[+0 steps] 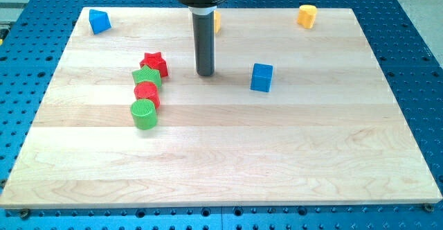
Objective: Move the green star to the center left
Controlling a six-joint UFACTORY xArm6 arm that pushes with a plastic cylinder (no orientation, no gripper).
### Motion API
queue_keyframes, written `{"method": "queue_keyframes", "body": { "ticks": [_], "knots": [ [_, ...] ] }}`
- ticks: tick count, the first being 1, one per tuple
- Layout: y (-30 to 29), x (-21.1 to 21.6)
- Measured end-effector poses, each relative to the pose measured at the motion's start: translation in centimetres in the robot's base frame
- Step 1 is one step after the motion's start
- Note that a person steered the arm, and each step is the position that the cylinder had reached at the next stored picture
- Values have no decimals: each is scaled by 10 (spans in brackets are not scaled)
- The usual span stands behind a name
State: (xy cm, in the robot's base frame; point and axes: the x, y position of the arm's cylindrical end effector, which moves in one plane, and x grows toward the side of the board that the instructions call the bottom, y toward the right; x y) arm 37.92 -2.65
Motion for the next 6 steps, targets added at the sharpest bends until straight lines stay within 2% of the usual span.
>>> {"method": "queue_keyframes", "body": {
  "ticks": [2, 4, 6],
  "knots": [
    [-8, 4],
    [-81, 45],
    [-186, 47]
  ]
}}
